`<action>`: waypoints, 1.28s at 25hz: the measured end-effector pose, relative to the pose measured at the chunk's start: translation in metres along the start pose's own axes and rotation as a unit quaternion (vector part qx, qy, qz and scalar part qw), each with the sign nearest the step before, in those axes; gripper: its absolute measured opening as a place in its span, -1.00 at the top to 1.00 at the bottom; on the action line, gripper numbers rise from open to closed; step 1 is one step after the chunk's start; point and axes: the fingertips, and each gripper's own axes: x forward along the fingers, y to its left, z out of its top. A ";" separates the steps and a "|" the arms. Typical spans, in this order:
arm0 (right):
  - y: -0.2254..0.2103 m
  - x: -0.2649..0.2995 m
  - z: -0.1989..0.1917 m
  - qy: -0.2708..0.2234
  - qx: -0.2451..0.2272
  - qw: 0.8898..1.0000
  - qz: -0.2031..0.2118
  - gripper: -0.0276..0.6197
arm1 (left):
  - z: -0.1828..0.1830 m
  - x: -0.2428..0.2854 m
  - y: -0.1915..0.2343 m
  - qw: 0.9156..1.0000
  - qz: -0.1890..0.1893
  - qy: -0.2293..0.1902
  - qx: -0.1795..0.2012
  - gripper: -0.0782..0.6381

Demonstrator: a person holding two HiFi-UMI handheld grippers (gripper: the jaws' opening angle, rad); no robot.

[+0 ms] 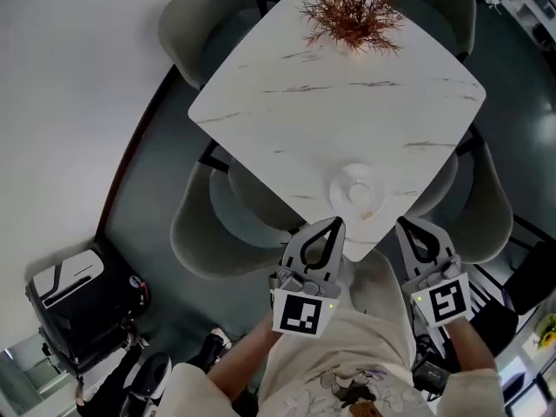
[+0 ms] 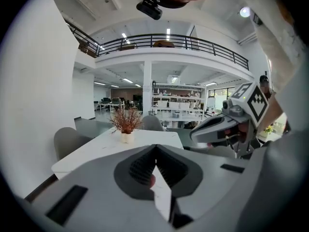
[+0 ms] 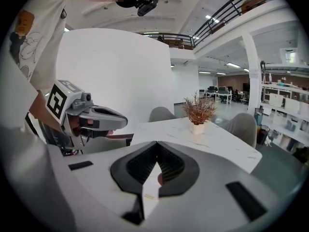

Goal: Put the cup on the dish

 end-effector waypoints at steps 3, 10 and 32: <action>-0.011 -0.007 0.012 -0.012 -0.023 1.000 -0.007 0.90 | 0.018 -0.009 0.001 1.000 0.016 -0.009 0.002 0.77; -0.006 -0.030 0.042 -0.046 -0.029 0.999 0.003 0.90 | 0.049 -0.026 -0.010 0.999 0.041 -0.023 -0.019 0.77; 0.011 -0.082 0.054 -0.028 0.006 0.999 -0.023 0.90 | 0.065 -0.089 -0.055 0.983 0.032 -0.047 -0.177 0.77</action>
